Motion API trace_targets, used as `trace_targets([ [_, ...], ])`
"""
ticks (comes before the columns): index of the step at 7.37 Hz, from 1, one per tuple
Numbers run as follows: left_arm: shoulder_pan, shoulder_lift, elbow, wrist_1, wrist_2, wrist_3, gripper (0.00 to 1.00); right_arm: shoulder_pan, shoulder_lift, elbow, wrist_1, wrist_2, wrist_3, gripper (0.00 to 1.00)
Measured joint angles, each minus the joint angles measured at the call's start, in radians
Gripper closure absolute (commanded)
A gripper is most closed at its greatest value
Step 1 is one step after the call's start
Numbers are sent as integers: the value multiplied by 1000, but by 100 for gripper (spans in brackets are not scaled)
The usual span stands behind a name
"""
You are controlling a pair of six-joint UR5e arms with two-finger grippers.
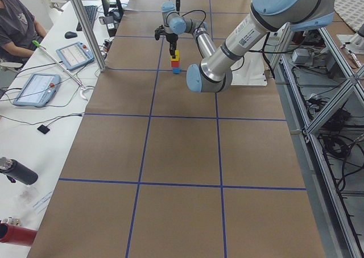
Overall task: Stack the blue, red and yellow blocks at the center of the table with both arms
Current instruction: 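Lower the yellow cube onto the red cube and hold it there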
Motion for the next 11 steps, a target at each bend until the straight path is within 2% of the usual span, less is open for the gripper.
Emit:
trace_targets([
  [10,1,0,3,-5,1,1,100,0,0,-2,0,0,2,0],
  [11,1,0,3,-6,1,3,97,0,0,-2,0,0,1,0],
])
